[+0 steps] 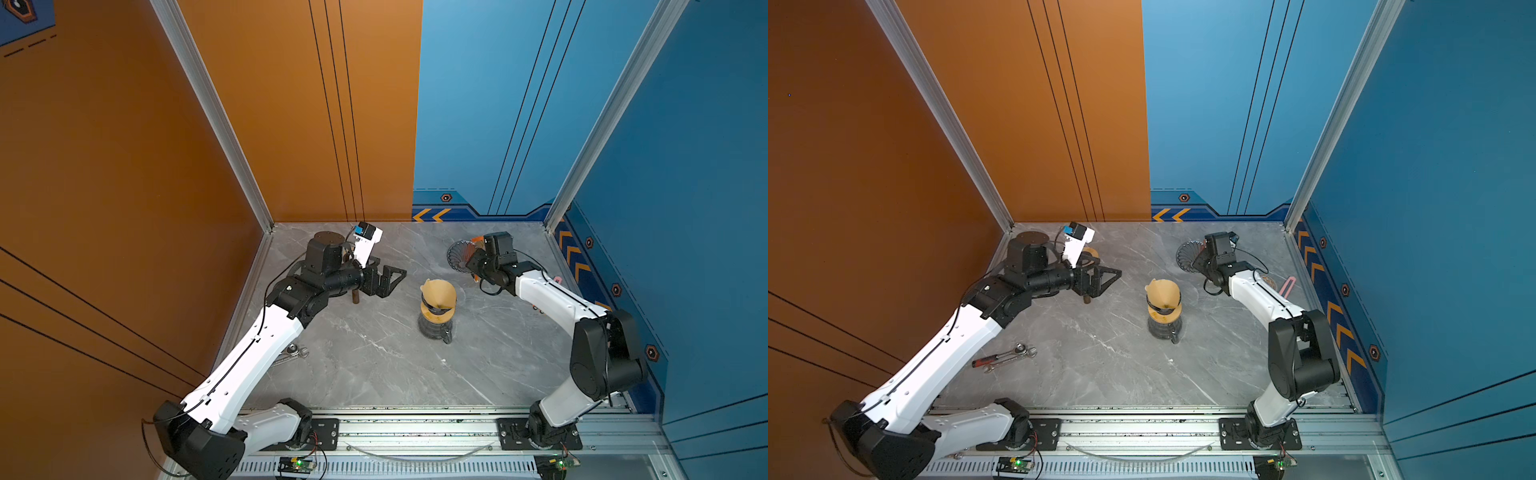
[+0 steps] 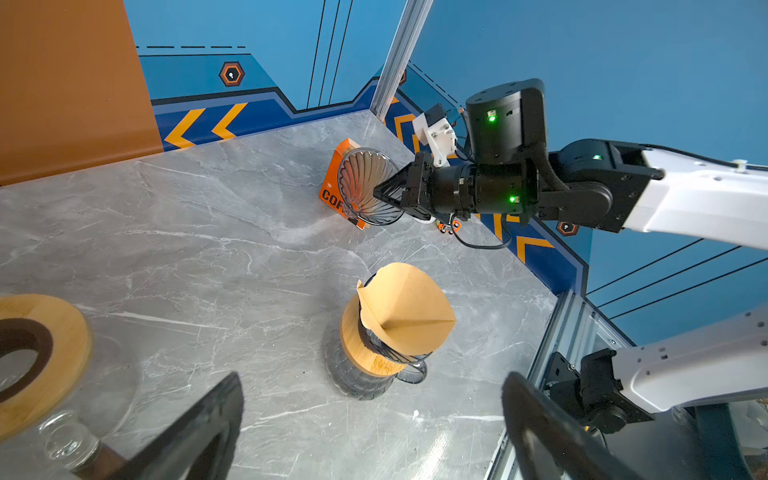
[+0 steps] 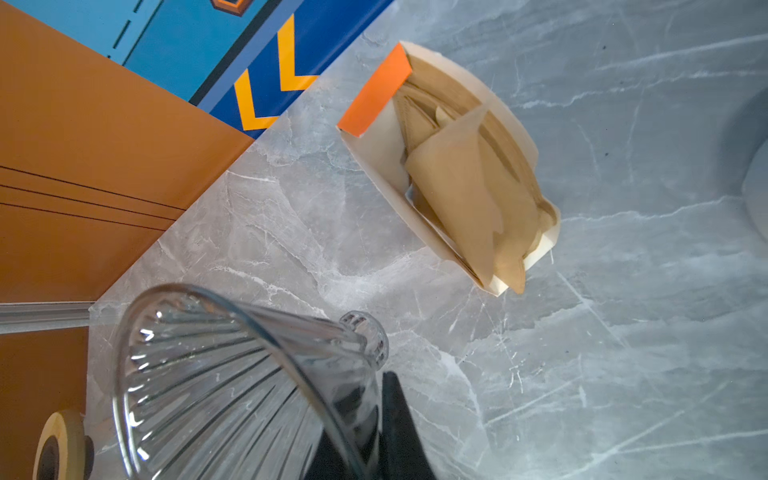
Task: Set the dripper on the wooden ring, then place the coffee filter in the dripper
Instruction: 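Lift the glass dripper with the right gripper and carry it toward the left gripper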
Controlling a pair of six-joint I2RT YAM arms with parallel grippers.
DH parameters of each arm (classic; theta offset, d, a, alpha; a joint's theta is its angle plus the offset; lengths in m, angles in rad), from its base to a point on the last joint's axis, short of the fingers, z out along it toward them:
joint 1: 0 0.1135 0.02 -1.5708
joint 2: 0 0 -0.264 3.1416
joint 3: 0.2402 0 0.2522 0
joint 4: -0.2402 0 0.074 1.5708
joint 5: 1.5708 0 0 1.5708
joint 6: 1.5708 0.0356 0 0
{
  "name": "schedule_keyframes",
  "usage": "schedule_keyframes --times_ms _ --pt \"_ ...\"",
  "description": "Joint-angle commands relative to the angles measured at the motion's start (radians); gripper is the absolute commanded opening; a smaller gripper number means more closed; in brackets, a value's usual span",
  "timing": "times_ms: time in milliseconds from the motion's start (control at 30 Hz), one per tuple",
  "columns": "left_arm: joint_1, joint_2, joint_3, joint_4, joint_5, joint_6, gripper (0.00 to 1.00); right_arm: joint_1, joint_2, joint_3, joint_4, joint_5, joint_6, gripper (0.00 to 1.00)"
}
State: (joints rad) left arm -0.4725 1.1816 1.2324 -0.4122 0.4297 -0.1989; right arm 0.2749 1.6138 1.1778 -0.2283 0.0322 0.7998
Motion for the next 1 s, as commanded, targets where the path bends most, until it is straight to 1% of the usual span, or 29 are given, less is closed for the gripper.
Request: schedule_keyframes --times_ms 0,167,400,533,633,967 --pt "-0.002 -0.016 0.012 -0.01 -0.032 -0.001 0.98 0.017 -0.06 0.064 -0.068 0.046 -0.099 0.09" --pt "0.007 -0.016 0.007 -0.004 -0.047 -0.015 0.98 0.058 -0.098 0.14 -0.15 0.082 -0.178 0.09" --pt "0.028 -0.01 -0.002 0.021 -0.022 -0.04 0.98 0.153 -0.118 0.268 -0.243 0.16 -0.288 0.1" --pt "0.035 -0.014 -0.015 0.044 -0.021 -0.057 0.98 0.211 -0.113 0.332 -0.278 0.195 -0.327 0.1" --pt "0.043 -0.006 -0.02 0.061 -0.013 -0.097 0.98 0.26 -0.108 0.374 -0.3 0.228 -0.354 0.1" --pt "0.052 0.037 -0.006 0.056 0.002 -0.158 0.99 0.413 -0.062 0.489 -0.378 0.326 -0.439 0.1"
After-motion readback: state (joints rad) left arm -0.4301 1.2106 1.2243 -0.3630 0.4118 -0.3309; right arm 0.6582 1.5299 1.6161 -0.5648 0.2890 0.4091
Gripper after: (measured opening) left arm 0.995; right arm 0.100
